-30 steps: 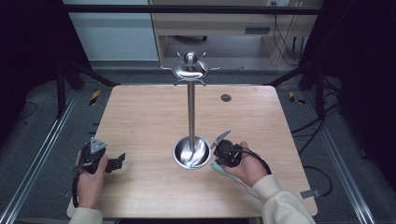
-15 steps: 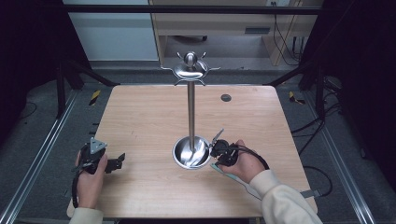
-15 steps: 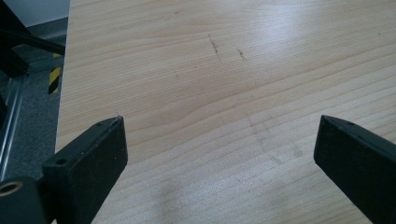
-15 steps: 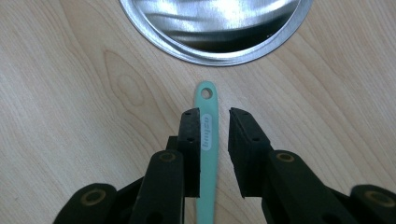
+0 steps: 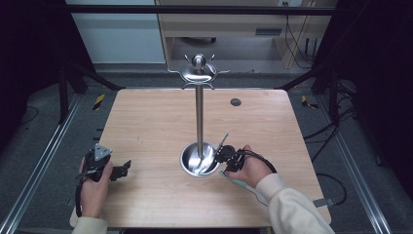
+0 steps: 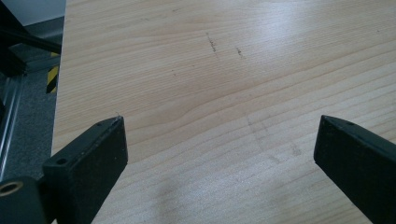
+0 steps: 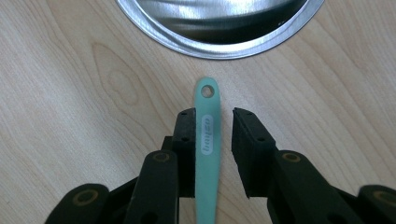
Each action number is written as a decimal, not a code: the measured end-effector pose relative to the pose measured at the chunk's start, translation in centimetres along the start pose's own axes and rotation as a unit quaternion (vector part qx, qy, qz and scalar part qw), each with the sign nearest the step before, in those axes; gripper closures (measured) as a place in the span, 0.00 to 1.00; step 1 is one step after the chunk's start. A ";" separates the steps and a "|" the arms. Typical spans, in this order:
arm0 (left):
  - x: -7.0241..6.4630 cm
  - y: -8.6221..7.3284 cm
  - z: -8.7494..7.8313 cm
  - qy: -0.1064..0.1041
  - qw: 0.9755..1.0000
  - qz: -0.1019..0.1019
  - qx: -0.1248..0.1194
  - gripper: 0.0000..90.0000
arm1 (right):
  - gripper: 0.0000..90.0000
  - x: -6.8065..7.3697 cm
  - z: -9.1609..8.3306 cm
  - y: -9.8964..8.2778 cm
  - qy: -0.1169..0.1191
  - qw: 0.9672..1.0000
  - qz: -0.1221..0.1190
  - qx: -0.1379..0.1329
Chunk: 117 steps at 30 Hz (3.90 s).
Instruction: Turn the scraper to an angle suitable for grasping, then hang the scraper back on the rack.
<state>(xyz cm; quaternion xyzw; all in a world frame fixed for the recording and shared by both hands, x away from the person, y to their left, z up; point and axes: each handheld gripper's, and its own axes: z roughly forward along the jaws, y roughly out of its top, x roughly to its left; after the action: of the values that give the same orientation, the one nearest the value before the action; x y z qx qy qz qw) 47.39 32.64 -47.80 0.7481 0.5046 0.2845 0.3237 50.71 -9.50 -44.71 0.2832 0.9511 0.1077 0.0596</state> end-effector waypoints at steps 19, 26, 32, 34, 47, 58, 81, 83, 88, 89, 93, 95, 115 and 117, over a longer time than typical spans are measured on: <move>-0.1 0.0 0.1 0.000 1.000 0.001 0.001 0.03 | 0.78 0.1 0.8 -0.1 0.009 1.000 -0.001 0.024; -0.1 0.0 0.1 -0.001 1.000 0.002 0.002 0.03 | 0.78 -0.1 1.3 -0.2 0.016 0.999 0.010 0.028; -0.1 0.0 0.1 -0.002 1.000 0.002 0.001 0.03 | 0.79 0.0 1.6 -0.3 0.016 0.999 0.009 0.032; -0.2 0.0 0.1 -0.002 1.000 0.003 0.003 0.03 | 0.79 -0.1 1.6 -0.3 0.014 0.999 0.003 0.034; -0.2 0.0 0.1 -0.002 1.000 0.005 0.003 0.03 | 0.81 -0.1 1.8 -0.4 0.012 0.999 0.007 0.037; -0.2 0.0 0.2 -0.003 1.000 0.005 0.005 0.03 | 0.83 -0.3 1.1 -0.7 0.007 1.000 0.016 0.019; -0.2 0.0 0.1 -0.002 1.000 0.006 0.007 0.03 | 0.83 -3.0 -5.4 -2.5 -0.036 0.995 0.063 -0.066; -0.2 0.0 0.2 -0.003 1.000 0.007 0.007 0.03 | 0.83 -3.1 -5.9 -2.7 -0.037 0.995 0.065 -0.071; -0.3 0.0 0.2 -0.003 1.000 0.008 0.007 0.03 | 0.83 -3.6 -6.8 -3.1 -0.043 0.993 0.067 -0.083; -0.3 0.0 0.2 -0.003 1.000 0.009 0.006 0.03 | 0.83 -3.8 -7.2 -3.3 -0.045 0.993 0.071 -0.088; -0.3 0.0 0.2 -0.004 1.000 0.007 0.006 0.03 | 0.83 -4.1 -8.1 -3.6 -0.050 0.991 0.075 -0.102; -0.3 0.0 0.2 -0.004 1.000 0.008 0.006 0.03 | 0.83 -4.1 -8.5 -3.8 -0.051 0.990 0.079 -0.108; -0.3 0.0 0.1 -0.002 1.000 0.005 0.001 0.03 | 0.83 -4.8 -14.3 -5.0 -0.089 0.965 0.095 -0.226; -0.3 0.0 0.1 -0.002 1.000 0.006 0.001 0.03 | 0.83 -4.8 -14.8 -5.0 -0.091 0.963 0.093 -0.235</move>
<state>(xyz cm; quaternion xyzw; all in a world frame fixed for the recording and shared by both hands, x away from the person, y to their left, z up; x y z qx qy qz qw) 47.33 32.31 -47.87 0.7518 0.5000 0.2841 0.3226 49.46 -18.78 -31.31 0.3568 0.8592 0.3070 0.2004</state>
